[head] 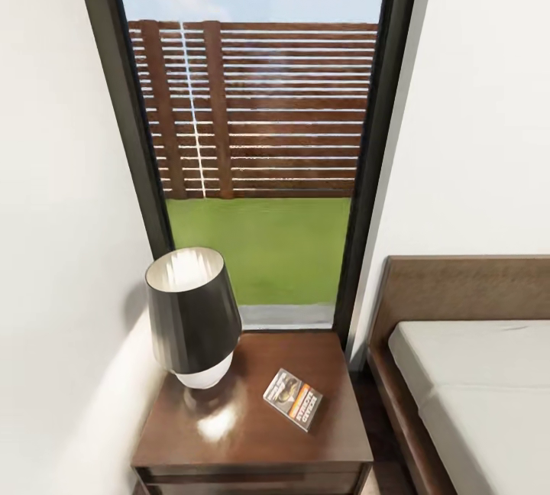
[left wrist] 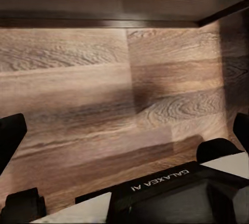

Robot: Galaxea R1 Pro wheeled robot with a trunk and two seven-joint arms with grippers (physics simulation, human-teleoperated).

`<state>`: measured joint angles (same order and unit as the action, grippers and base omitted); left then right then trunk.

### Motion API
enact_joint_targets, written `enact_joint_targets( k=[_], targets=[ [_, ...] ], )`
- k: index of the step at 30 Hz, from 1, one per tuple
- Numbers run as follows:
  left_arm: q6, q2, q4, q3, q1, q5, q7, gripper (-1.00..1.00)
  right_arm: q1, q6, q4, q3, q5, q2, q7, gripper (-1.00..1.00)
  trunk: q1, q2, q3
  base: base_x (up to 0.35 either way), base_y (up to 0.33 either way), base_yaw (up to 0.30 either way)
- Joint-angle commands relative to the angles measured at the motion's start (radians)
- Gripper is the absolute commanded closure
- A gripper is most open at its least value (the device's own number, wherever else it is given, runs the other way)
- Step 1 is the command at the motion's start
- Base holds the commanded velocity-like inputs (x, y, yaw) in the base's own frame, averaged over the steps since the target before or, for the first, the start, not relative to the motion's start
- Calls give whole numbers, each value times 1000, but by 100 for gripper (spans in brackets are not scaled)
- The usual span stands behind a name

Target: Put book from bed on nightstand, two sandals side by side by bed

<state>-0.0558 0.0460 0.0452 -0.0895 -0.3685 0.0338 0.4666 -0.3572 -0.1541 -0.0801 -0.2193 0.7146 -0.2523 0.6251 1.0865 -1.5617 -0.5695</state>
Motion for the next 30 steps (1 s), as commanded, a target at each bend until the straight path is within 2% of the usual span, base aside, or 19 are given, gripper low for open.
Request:
enact_joint_targets(
  k=[1, 8, 15, 20, 30],
  targets=[
    [-14, 0, -10, -9, 10, 5, -9, -100, 3, -5, -3, -6, 11, 1, 5, -100, -4, 7, 2, 0, 0, 0],
    [-35, -1, -25, -9, 100, 8, -32, -100, 70, -4, -3, -6, 11, 5, 4, -100, -31, 56, 24, 0, 0, 0],
    [-36, 9, -25, -11, 144, 8, -34, -100, 76, -4, -3, -6, 11, 5, 4, -100, -58, 105, 46, 0, 0, 0],
    [-38, 25, -25, -12, 178, 8, -34, -100, 76, -4, -1, -6, 12, 6, 5, -100, -58, 105, 46, 0, 0, 0],
    [-38, 25, -23, -12, 184, 10, -34, -100, 77, -4, -1, -7, 13, 8, 5, -100, -58, 105, 46, 0, 0, 0]
  ],
)
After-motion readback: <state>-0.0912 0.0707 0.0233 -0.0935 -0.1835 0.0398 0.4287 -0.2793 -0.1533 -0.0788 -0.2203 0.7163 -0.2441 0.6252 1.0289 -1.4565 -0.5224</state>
